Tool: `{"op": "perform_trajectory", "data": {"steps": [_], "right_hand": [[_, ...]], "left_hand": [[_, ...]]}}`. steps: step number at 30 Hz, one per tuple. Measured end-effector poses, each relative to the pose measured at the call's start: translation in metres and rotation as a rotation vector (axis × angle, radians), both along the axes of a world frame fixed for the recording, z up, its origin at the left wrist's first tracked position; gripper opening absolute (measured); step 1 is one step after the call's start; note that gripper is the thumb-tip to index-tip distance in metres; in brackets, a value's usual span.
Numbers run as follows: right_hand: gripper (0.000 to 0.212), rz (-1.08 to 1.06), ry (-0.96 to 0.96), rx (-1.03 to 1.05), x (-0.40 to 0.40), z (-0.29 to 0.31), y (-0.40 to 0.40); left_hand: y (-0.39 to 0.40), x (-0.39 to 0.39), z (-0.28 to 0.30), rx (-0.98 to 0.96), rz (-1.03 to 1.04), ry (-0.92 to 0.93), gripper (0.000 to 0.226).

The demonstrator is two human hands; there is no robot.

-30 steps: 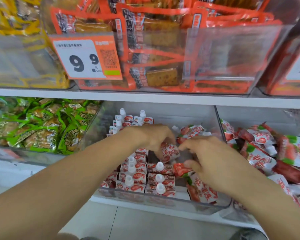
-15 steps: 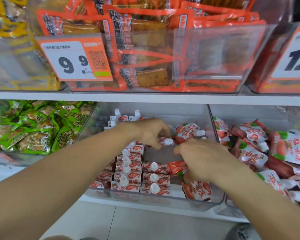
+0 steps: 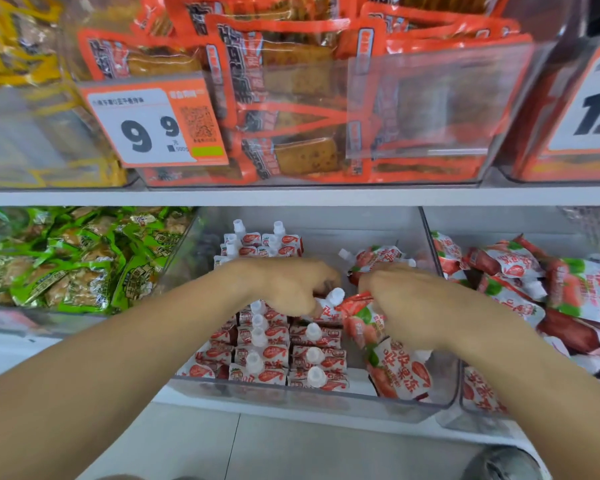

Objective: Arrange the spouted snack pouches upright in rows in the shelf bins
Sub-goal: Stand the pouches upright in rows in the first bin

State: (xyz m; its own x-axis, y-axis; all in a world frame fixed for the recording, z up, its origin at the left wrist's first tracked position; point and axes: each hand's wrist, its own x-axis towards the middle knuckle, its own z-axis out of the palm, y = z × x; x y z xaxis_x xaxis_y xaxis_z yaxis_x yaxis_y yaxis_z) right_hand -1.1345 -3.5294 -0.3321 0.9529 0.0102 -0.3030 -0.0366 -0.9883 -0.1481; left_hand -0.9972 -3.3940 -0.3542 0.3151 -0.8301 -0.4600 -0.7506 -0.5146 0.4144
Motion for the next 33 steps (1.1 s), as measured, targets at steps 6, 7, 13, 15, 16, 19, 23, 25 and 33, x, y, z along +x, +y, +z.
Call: {"op": "perform_trajectory", "data": {"steps": [6, 7, 13, 15, 16, 19, 23, 25, 33], "right_hand": [[0.032, -0.12, -0.389, 0.119, -0.004, 0.009, -0.014], [0.031, -0.139, -0.426, 0.122, -0.002, 0.008, -0.014], [0.024, -0.177, -0.55, 0.149, 0.017, -0.007, -0.013], [0.027, -0.19, -0.563, 0.168, 0.025, -0.01, -0.008], [0.029, -0.221, -0.556, 0.191, 0.029, -0.013, -0.004], [0.033, -0.36, -0.452, 0.274, 0.039, -0.024, 0.009], [0.026, -0.311, -0.226, 0.332, 0.047, -0.037, 0.014], [0.026, -0.247, -0.087, 0.395, 0.047, -0.034, 0.015], [0.073, -0.072, 0.177, 0.149, 0.042, -0.035, 0.017]], "left_hand": [[0.01, 0.002, -0.019, -0.05, 0.01, 0.019, 0.028], [0.01, 0.002, -0.02, -0.052, 0.004, 0.009, 0.03], [0.016, 0.004, -0.016, -0.023, 0.008, 0.076, 0.03], [0.019, -0.001, -0.012, -0.027, 0.022, 0.098, 0.031], [0.022, -0.005, -0.01, -0.033, 0.016, 0.076, 0.031], [0.04, -0.018, -0.001, -0.11, 0.008, -0.109, 0.031], [0.084, -0.047, 0.01, -0.347, 0.141, -0.315, 0.035], [0.104, -0.069, 0.007, -0.41, 0.217, -0.39, 0.047], [0.126, -0.102, -0.036, -0.492, 0.417, -0.402, 0.069]]}}
